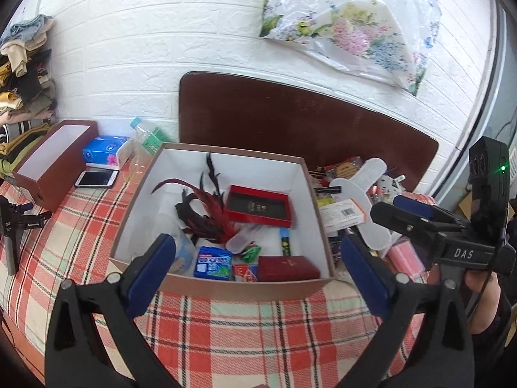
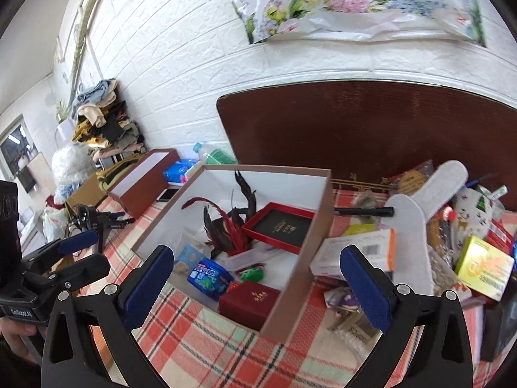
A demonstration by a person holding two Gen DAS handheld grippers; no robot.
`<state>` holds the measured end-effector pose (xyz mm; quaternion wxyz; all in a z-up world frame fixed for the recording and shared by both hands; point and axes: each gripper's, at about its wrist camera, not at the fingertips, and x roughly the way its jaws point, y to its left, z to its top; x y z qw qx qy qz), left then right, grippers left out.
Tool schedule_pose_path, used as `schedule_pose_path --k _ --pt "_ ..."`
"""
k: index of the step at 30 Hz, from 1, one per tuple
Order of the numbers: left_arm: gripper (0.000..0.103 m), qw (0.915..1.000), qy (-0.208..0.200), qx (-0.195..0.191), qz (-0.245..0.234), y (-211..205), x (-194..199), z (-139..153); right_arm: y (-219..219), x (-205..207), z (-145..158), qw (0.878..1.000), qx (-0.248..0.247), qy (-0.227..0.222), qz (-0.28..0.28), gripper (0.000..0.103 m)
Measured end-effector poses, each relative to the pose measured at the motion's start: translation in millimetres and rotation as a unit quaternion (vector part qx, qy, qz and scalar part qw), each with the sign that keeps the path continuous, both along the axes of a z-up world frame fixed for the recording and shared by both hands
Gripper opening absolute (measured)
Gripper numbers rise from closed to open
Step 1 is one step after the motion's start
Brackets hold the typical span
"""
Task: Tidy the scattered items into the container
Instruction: 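Move the right tool back toward the bag of red straws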
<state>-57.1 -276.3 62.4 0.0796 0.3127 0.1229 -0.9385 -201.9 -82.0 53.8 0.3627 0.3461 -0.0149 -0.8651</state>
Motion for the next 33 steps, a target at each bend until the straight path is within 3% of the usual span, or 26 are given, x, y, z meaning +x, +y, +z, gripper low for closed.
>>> schedule_pose_path --k 12,21,33 --pt "0.102 0.9989 0.003 -0.013 -0.045 67.6 2.1 13.9 84.7 25.3 8.2 0.998 0.001 0.008 -0.057 0.103" --pt "0.102 0.9959 -0.007 -0.024 -0.087 126.0 -20.5 13.9 160.1 26.2 2.3 0.993 0.003 0.005 -0.114 0.103" --pt "0.102 0.9868 -0.049 -0.031 -0.151 211.7 -67.6 -16.5 302.5 4.8 -36.6 0.971 -0.001 -0.047 -0.233 0.103"
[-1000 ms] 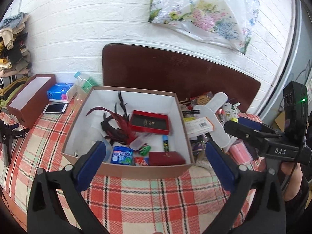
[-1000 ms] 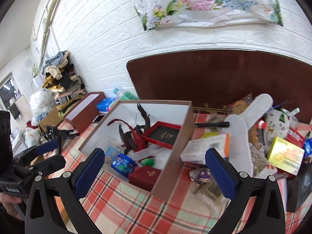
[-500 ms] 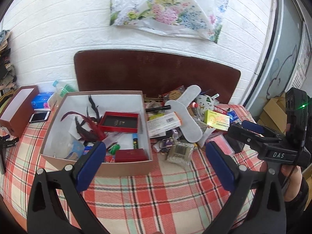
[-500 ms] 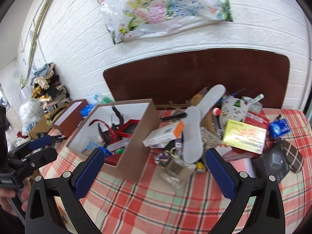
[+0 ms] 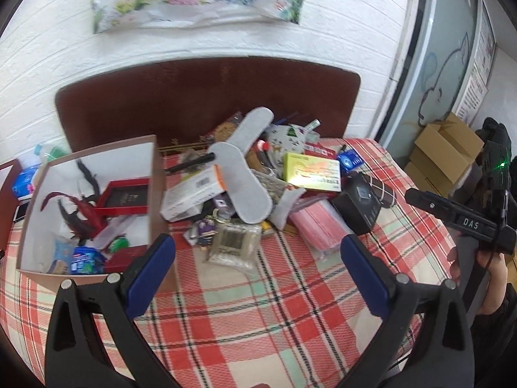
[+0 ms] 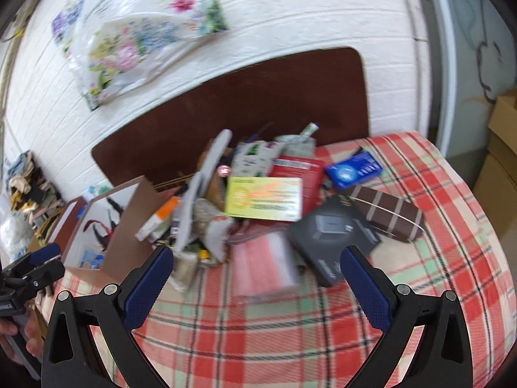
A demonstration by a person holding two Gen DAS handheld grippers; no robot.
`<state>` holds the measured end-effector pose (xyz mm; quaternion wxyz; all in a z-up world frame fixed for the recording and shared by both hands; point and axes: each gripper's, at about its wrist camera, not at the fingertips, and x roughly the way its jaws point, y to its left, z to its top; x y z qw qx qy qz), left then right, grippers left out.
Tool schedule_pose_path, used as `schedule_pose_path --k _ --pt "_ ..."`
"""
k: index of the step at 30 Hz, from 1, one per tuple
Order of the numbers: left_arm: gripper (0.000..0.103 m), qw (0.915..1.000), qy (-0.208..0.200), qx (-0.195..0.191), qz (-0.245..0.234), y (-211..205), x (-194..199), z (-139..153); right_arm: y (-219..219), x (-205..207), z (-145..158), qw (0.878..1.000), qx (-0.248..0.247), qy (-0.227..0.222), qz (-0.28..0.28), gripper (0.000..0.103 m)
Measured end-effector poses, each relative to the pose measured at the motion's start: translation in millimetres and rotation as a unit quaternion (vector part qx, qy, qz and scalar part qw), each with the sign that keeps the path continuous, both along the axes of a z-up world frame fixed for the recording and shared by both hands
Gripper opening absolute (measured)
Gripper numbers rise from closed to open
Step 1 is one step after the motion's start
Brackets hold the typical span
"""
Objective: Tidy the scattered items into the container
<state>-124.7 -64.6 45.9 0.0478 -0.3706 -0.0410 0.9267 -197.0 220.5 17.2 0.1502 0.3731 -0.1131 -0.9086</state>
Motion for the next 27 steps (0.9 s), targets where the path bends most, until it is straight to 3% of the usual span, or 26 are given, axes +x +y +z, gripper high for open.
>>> schedule_pose_path --k 9,15,18,22,27 --pt "0.102 0.9979 -0.049 0.009 -0.041 43.0 -36.0 -41.7 13.6 -14.9 -52.4 0.997 -0.017 -0.067 0.028 0.103" --pt "0.102 0.9922 -0.103 0.063 -0.032 34.1 -59.1 -86.8 -15.3 -28.5 -93.3 0.991 -0.032 -0.112 0.07 0.103" --pt "0.101 0.9841 -0.128 0.121 -0.019 22.6 -74.5 -102.1 -37.6 -34.6 -107.6 0.99 0.019 -0.109 0.09 0.103" --pt "0.101 0.9752 -0.147 0.165 -0.013 20.2 -100.7 -109.5 -64.1 -36.5 -118.6 0.984 0.112 -0.063 0.121 0.103" --pt "0.101 0.964 -0.191 0.184 -0.023 43.3 -143.9 -129.4 -72.5 -51.3 -133.3 0.982 0.125 -0.067 0.127 0.103"
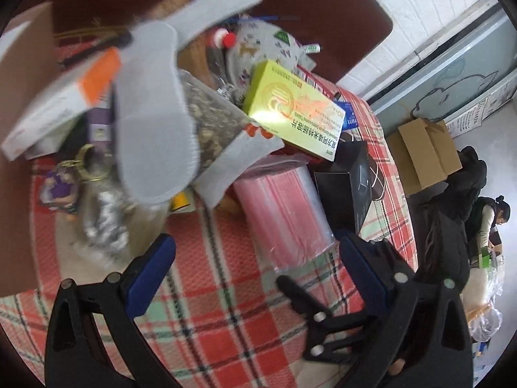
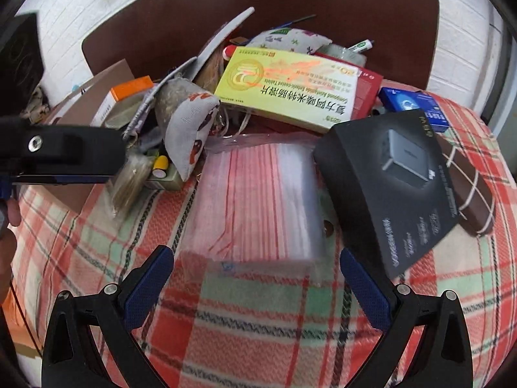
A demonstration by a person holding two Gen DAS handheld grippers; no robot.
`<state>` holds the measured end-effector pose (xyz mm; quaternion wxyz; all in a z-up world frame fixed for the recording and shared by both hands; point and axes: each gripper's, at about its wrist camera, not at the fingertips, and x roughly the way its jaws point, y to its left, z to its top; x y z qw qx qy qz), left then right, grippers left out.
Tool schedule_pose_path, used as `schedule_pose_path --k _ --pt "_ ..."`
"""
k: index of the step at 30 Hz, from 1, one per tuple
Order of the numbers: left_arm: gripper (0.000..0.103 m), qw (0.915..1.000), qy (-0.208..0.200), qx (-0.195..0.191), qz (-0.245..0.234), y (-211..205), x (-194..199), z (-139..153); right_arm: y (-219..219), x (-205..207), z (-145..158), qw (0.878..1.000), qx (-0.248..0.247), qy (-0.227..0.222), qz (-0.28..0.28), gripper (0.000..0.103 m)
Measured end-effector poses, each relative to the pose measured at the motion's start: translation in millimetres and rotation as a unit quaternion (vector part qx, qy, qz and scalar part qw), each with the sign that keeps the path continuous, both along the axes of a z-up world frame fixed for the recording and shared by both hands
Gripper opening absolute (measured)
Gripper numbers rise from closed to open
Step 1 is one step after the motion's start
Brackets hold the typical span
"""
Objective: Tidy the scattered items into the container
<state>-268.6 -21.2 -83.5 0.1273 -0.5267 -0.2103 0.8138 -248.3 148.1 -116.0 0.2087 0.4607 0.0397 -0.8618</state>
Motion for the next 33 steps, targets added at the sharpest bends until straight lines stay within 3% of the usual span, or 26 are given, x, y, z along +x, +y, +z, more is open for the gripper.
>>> schedule_pose_path --k 3,5,9,11,14,19,23,26,30,31,33 --pt "0.098 0.9995 -0.028 0.014 -0.005 13.3 -24.6 -16.7 0.6 -9.4 -7.5 0.999 -0.033 -0.012 -0.004 0.103" --pt "0.098 0.9981 -0.058 0.02 -0.005 19.6 -41.0 -29.4 -4.4 -8.7 -10.2 1.0 -0.026 -0.004 0.005 0.103" --pt "0.098 0.9896 -0.124 0.068 -0.028 37.3 -69.8 -55.8 -16.0 -3.8 -11.6 1.0 -0.01 0.015 0.019 0.103" --pt "0.1 0.9859 -0.148 0.054 -0.055 55.0 -78.8 -66.1 -23.0 0.0 -11.0 0.999 0.003 0.032 0.026 0.103" --pt "0.102 0.9889 -0.132 0.022 -0.065 70.8 -84.9 -62.3 -35.1 4.8 -12.5 0.998 0.024 0.052 0.033 0.103" --pt "0.099 0.9886 -0.134 0.014 -0.068 76.9 -92.8 -61.1 -51.4 9.6 -11.6 0.997 0.027 0.066 0.039 0.103" --pt "0.071 0.9914 -0.112 0.002 -0.067 71.0 -87.4 -50.8 -56.3 20.5 -6.4 0.997 0.019 0.069 0.034 0.1" --pt "0.066 0.9915 -0.11 0.029 -0.063 63.4 -80.9 -45.6 -60.7 34.6 2.1 0.995 0.024 0.086 0.03 0.095" --pt "0.058 0.9934 -0.093 0.03 -0.06 61.5 -65.2 -30.8 -72.1 63.1 18.1 0.99 0.044 0.128 0.029 0.093" --pt "0.053 0.994 -0.087 0.031 -0.058 59.8 -60.1 -25.0 -75.1 71.3 24.4 0.988 0.047 0.143 0.031 0.089" --pt "0.035 0.9946 -0.079 0.041 -0.053 55.5 -51.9 -15.7 -84.0 87.3 38.2 0.983 0.056 0.171 0.04 0.089"
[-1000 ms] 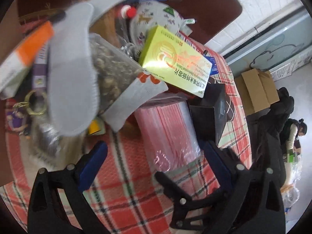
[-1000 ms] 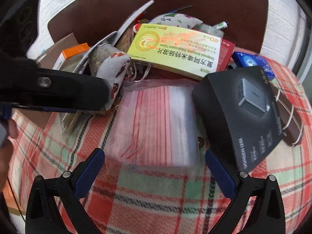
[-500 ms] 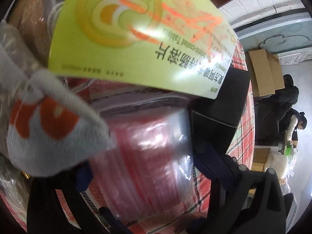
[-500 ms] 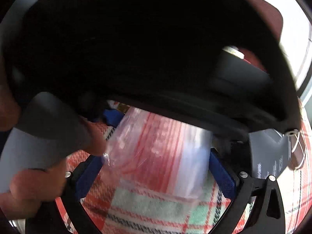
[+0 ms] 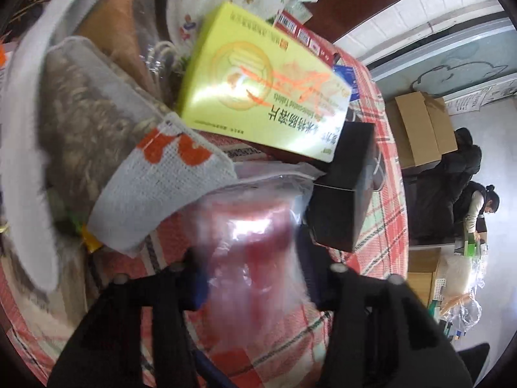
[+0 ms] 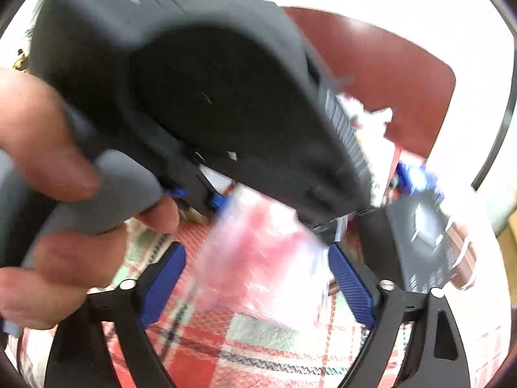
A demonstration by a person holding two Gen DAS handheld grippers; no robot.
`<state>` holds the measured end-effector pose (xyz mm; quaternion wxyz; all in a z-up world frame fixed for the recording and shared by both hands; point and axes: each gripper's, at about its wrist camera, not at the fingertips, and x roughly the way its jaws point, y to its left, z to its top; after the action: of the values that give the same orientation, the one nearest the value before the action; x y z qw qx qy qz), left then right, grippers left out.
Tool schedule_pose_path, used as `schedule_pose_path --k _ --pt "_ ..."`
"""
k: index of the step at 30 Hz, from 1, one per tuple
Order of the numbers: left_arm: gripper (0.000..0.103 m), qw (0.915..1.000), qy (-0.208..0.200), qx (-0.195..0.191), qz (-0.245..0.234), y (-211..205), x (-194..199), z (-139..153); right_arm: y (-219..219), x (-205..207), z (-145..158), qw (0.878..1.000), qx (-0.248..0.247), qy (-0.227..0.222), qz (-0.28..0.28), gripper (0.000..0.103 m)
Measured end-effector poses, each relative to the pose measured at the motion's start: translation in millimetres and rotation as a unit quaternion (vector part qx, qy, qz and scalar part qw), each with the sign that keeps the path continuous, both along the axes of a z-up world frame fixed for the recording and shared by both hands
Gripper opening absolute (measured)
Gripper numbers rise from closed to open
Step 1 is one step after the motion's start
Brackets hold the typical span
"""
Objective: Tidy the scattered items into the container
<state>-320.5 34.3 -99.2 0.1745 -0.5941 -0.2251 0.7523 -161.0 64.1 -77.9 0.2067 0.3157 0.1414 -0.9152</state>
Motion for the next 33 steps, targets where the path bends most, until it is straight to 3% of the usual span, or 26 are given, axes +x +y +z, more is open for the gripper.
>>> schedule_pose_path --k 3,6,8,11,13,15,17,23,26,27,29,33 --pt "0.027 0.9998 0.018 0.009 -0.005 -3.7 9.7 12.4 -11.2 11.2 8.3 1.0 -0.006 0.001 0.023 0.089" --pt "0.025 0.9995 0.013 -0.027 0.003 -5.0 13.0 7.3 -19.7 23.8 6.8 1.0 0.012 0.011 0.02 0.089" --pt "0.032 0.9995 0.004 -0.027 0.016 -13.2 12.5 1.9 -18.3 31.4 6.4 1.0 0.021 0.021 -0.006 0.09" --pt "0.04 0.9998 -0.008 -0.011 0.015 -36.4 10.9 -8.0 -18.4 29.7 -1.6 0.998 0.046 0.011 -0.031 0.101" --pt "0.049 0.9998 -0.012 -0.012 0.009 -31.5 6.6 -11.3 -18.6 26.8 -13.3 0.996 0.076 -0.01 -0.034 0.102" --pt "0.065 0.9998 -0.016 -0.009 -0.001 -25.1 1.1 -14.3 -16.7 23.5 -23.5 0.994 0.095 -0.024 -0.044 0.102" --pt "0.071 0.9997 -0.023 -0.006 -0.009 -18.1 -5.3 -20.0 -13.0 18.2 -30.1 0.994 0.091 -0.041 -0.051 0.102" --pt "0.072 0.9969 -0.073 0.027 -0.01 -9.6 -23.4 -50.1 -2.7 3.4 -49.5 0.992 0.041 -0.111 -0.048 0.102" --pt "0.075 0.997 -0.068 0.03 -0.02 -6.7 -26.4 -48.9 4.6 2.5 -50.3 0.991 0.004 -0.131 -0.04 0.102" --pt "0.065 0.9975 -0.064 0.02 -0.025 -3.4 -27.8 -48.2 6.9 4.3 -47.2 0.991 -0.004 -0.126 -0.042 0.101" --pt "0.06 0.9981 -0.054 -0.004 -0.031 -0.2 -28.1 -46.0 9.0 8.2 -42.0 0.992 -0.01 -0.117 -0.046 0.095" --pt "0.055 0.9985 -0.043 -0.009 -0.033 2.5 -25.8 -43.8 8.9 17.0 -38.7 0.992 -0.005 -0.114 -0.049 0.09"
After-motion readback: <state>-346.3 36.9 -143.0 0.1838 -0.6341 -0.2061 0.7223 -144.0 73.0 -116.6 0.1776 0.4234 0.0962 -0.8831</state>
